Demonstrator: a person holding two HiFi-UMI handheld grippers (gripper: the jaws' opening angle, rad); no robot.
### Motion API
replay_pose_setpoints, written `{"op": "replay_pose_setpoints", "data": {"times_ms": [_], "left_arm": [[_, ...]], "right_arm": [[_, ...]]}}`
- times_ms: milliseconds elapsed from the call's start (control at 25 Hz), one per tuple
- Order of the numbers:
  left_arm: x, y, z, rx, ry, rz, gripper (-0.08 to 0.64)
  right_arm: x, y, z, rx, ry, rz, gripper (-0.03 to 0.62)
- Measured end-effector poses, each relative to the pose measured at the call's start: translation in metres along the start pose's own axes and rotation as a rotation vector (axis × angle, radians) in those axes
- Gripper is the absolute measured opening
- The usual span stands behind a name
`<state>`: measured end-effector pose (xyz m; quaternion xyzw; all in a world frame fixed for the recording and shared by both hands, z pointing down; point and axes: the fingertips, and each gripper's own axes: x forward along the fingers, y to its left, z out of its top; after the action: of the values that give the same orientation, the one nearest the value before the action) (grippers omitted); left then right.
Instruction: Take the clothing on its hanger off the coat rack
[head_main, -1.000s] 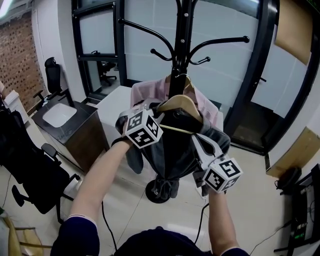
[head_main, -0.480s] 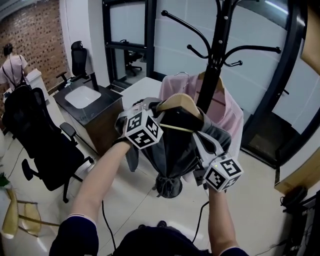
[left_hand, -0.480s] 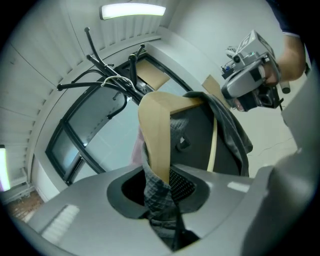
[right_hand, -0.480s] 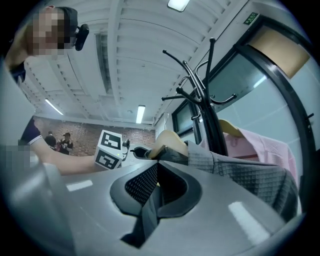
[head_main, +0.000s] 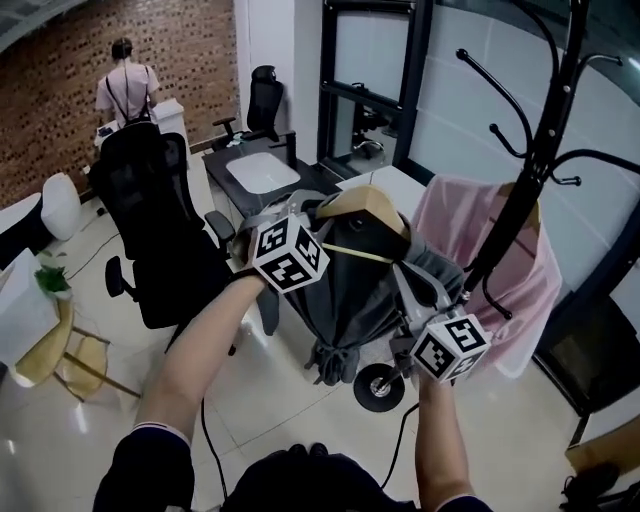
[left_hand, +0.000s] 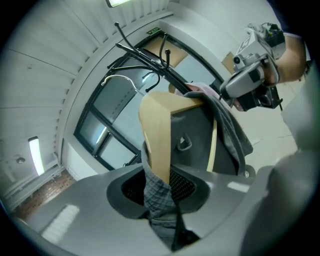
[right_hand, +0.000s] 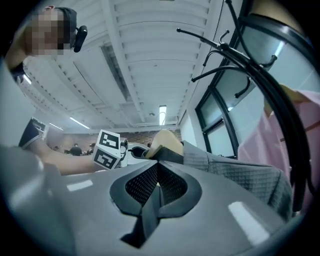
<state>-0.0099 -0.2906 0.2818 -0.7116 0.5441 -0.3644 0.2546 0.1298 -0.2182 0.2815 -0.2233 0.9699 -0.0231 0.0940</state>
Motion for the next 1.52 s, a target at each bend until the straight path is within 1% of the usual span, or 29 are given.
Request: {"op": "replay_pose_setpoints", "data": {"times_ms": [120,280,520,600,760,880,1080,1360,1520], "left_arm": [[-0.020,0.019,-0.022,-0.013,0.061,0.049,0.091],[-0.068,0.066,-0.073,-0.056,0.192,0.168,0.092],[-0.126,0.115,-0.136,-0.117,0.350,0.292,0.092],[-0.142,0.128,-0.156,-0.130,0.391,0.320,0.092],[-0.168,0.148,-0.198,-0.163,0.461,0.345,0.091],[-0.183,0.165,-0.233,-0.175,0.490,0.360,0.092],[-0.202,0.204,-0.294,-0.191,0.511,0.372,0.091],[-0.223,0.268,-0.354,-0.173,0.471,0.390,0.091],[-0.224,0.305,-0.384,-0.171,0.474,0.406,0.091]], "right_arm": [[0.020,0.013,-0.002,0.008,-0.001,0.083,0.002],[0.066,0.045,-0.007,0.029,0.005,0.241,0.002],[0.113,0.085,-0.024,0.085,0.013,0.404,0.002],[0.132,0.098,-0.030,0.094,0.021,0.445,0.002],[0.175,0.131,-0.042,0.098,0.044,0.520,0.002],[0.209,0.157,-0.051,0.088,0.053,0.566,0.002],[0.276,0.195,-0.064,0.072,0.051,0.601,0.002],[0.364,0.254,-0.077,0.070,0.034,0.623,0.002],[0.408,0.270,-0.084,0.071,0.041,0.626,0.002]]}}
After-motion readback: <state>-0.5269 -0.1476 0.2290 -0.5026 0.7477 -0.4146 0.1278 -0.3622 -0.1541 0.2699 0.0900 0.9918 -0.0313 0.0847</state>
